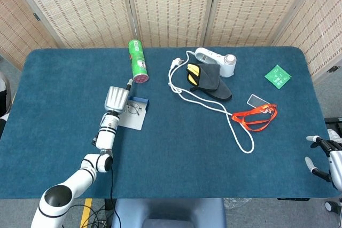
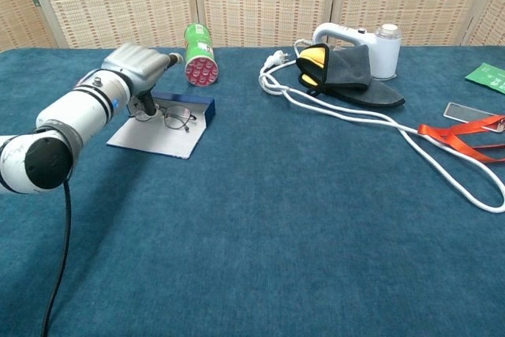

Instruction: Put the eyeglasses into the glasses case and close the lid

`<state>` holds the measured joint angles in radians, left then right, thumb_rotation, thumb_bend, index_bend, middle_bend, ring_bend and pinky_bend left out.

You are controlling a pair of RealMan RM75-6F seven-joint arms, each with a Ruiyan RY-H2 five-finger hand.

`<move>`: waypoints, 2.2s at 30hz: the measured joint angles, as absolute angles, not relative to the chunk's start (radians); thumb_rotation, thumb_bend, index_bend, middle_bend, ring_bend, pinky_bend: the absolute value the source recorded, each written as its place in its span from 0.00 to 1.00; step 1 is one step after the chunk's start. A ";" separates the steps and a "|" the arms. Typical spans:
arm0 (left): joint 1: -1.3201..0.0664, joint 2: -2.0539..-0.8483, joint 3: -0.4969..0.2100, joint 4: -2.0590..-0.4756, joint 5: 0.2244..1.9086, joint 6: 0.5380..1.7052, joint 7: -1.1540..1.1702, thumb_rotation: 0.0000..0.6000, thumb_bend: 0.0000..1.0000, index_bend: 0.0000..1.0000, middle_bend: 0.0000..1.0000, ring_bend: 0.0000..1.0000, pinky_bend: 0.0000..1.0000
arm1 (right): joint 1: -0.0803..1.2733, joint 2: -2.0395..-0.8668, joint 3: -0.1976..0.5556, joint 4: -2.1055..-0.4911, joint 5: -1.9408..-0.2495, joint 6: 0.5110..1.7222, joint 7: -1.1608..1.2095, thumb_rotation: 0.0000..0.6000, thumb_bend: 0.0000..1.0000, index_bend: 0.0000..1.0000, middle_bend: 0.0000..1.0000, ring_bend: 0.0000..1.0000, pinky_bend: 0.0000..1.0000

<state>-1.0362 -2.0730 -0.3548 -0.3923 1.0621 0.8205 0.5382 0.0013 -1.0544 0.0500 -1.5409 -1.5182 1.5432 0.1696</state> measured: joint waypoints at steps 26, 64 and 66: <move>-0.811 -1.829 -0.238 -0.903 1.200 1.033 0.354 1.00 0.24 0.15 0.88 0.87 0.97 | 0.022 -1.067 0.050 -1.533 -1.555 1.539 0.186 1.00 0.32 0.29 0.44 0.39 0.37; -0.777 -1.868 -0.194 -0.927 1.220 1.000 0.431 1.00 0.24 0.14 0.88 0.86 0.97 | 0.012 -1.063 0.046 -1.533 -1.552 1.556 0.187 1.00 0.32 0.29 0.44 0.39 0.37; -0.779 -1.871 -0.198 -0.924 1.216 0.997 0.434 1.00 0.24 0.14 0.88 0.86 0.97 | 0.011 -1.063 0.046 -1.532 -1.552 1.557 0.188 1.00 0.32 0.29 0.44 0.39 0.37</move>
